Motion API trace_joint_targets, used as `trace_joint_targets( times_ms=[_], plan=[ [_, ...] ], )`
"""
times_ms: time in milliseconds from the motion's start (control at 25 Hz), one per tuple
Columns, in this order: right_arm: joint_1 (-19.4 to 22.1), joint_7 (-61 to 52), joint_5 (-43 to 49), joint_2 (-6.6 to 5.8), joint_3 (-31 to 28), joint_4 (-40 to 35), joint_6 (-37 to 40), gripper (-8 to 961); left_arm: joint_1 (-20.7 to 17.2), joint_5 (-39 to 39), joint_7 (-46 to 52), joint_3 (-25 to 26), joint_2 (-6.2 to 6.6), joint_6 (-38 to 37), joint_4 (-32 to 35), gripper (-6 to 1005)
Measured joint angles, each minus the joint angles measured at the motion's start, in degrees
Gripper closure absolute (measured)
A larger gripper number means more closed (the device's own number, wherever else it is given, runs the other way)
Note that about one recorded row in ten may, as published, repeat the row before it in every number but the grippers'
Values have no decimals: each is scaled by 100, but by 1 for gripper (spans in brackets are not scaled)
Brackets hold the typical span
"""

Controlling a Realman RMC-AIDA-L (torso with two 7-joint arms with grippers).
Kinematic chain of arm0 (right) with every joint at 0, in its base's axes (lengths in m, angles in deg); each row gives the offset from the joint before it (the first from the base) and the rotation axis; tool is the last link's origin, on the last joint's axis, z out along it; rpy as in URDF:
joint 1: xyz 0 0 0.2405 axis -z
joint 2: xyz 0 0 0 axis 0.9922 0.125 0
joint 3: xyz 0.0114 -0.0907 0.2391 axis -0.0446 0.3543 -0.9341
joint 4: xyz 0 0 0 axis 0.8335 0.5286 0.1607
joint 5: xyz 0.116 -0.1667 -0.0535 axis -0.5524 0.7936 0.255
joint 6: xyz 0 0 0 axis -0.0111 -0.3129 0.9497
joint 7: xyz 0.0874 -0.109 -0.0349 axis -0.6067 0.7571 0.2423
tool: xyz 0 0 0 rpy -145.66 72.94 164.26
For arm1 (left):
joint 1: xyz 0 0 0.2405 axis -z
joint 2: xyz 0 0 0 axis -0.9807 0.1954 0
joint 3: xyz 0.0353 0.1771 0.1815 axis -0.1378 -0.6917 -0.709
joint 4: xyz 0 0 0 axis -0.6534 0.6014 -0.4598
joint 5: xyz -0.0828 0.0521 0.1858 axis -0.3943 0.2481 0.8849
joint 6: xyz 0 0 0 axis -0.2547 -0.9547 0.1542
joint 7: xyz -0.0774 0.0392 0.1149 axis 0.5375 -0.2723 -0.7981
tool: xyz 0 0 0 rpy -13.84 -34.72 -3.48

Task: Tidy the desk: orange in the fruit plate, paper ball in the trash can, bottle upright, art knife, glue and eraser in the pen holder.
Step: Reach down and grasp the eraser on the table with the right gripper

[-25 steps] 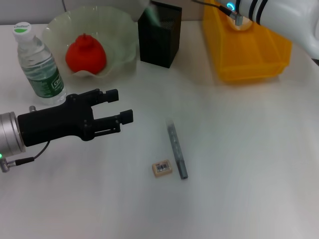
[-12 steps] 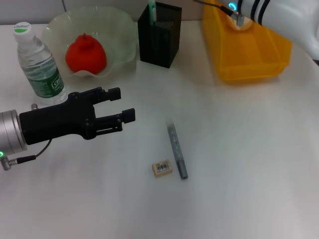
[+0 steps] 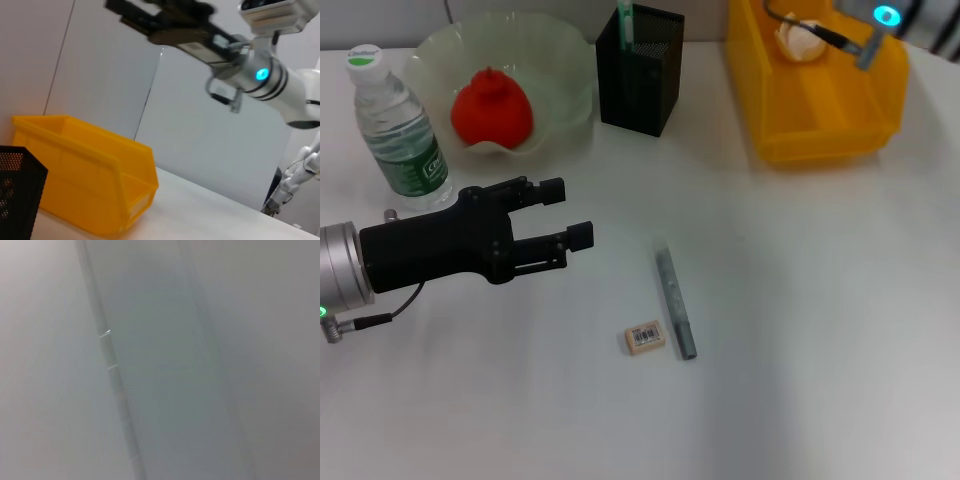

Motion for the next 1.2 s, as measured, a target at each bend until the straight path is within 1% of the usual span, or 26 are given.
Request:
trace_joint_targets(
  times_ms=[40,80,120,160,200,240,320,400,440,480,520,600,640,680,720,840,880,920,960,1000,1040,1120,1200],
  plan=[
    [97,-336,393,-31,-3,-269,160,333,0,0,-3,-7,-2,-21,12,208],
    [97,-336,393,-31,-3,-269,160,333,0,0,-3,-7,-2,-21,12,208],
    [161,-936,1250,-76,-54,-690,489,333,0,0,-7,-7,-1,-33,15,208],
    [161,-936,1250,-76,-54,-690,489,333,0,1,-13,-8,0,-43,15,207],
    [135,-1188,1713,-91,-107,-813,671,333,0,10,-17,-8,1,-45,15,207],
    [24,-1610,2500,-116,-230,-957,1041,333,-10,30,-19,-8,5,-46,22,207],
    [-149,-1904,3229,-147,-333,-965,1521,333,-29,38,-19,-7,26,-54,31,207],
    [-275,-2039,3665,-177,-370,-925,1860,333,-38,41,-19,-7,39,-60,30,207],
    [-330,-2084,3862,-191,-381,-909,2017,333,-62,67,-15,-10,77,-83,30,207],
    [-330,-2084,3862,-191,-381,-909,2017,333,-62,67,-15,-10,77,-83,30,207],
    [-404,-2108,4216,-208,-386,-904,2281,333,-77,110,-2,-30,107,-97,33,207],
    [-435,-2108,4372,-214,-388,-904,2404,333,-104,226,31,-59,180,-134,39,207],
    [-502,-2096,4645,-220,-359,-905,2630,334,-133,333,65,-67,256,-163,44,207],
    [-502,-2096,4645,-220,-359,-905,2630,335,-133,333,65,-67,256,-163,44,207],
    [-569,-2049,4882,-195,-325,-871,2719,335,-178,421,83,-69,344,-176,68,207],
    [-759,-1974,5347,-113,-312,-633,2756,338,-280,550,20,-77,431,-236,173,207],
    [-759,-1974,5347,-113,-312,-633,2756,339,-280,550,20,-77,431,-236,173,207],
    [-935,-1925,5655,-32,-311,-429,2766,339,-348,623,-91,-77,458,-322,265,207],
    [-935,-1925,5655,-32,-311,-429,2766,340,-348,623,-91,-77,458,-322,265,207],
    [-1051,-1874,5873,38,-311,-318,2760,341,-370,673,-142,-77,471,-370,303,207],
    [-1085,-1836,5979,77,-308,-287,2760,342,-376,699,-156,-77,476,-387,316,207],
    [-1180,-1674,6275,196,-219,-220,2706,342,-379,792,-171,-77,493,-434,351,207],
    [-1208,-1650,6296,210,-117,-195,2675,341,-363,857,-172,-77,501,-457,360,207]
  ],
)
